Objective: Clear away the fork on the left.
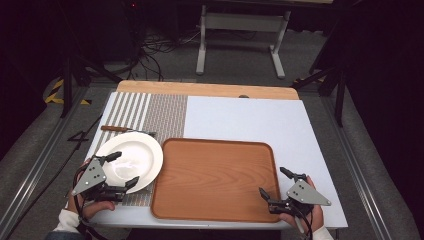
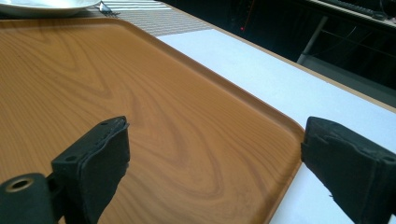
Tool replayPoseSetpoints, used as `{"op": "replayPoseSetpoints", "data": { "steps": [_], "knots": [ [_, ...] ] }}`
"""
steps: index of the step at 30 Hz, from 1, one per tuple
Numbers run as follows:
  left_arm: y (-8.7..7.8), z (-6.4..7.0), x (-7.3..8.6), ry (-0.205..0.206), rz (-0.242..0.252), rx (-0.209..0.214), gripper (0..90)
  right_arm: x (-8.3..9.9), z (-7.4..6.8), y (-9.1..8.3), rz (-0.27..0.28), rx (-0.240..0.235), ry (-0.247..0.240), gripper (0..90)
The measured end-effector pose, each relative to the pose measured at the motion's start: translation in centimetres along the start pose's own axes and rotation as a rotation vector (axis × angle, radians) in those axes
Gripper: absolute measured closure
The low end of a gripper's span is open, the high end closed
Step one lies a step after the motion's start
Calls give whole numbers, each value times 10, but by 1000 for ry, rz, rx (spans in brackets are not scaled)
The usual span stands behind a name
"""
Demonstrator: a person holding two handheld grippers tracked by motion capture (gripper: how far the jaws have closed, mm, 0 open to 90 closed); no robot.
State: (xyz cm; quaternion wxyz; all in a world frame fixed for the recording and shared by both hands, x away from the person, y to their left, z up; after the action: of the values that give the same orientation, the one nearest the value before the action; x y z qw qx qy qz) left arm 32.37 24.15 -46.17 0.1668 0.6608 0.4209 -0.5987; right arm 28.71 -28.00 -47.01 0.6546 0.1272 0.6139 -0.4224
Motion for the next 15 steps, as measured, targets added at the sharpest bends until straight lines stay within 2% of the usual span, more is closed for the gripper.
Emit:
{"op": "replayPoseSetpoints", "data": {
  "steps": [10, 11, 12, 15],
  "knots": [
    [-6, -6, 1, 0, -10, -15, 91, -3, 1, 1, 11, 0, -1, 88],
    [-8, -10, 0, -20, 8, -21, 83, -3, 1, 1, 8, -2, -7, 88],
    [-9, -13, 0, -22, 3, -32, 78, -3, 1, 1, 12, 1, -4, 87],
    [-11, -21, -1, 4, -21, -31, 75, -5, 2, 3, 20, -3, -3, 87]
  ]
}}
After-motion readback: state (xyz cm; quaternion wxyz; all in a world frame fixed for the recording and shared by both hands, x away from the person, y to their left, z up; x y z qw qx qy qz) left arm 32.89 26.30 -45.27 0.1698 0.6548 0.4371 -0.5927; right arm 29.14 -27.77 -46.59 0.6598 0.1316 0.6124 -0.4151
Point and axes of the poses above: each handheld gripper's, and its own axes: y roughly forward along the jaws, x roughly out of its underside, z roughly to its right, the point moved 2 cm from there along y, roughly forward along the jaws, and after that the axes turned 8 degrees about -x, right-handed, at the moved point
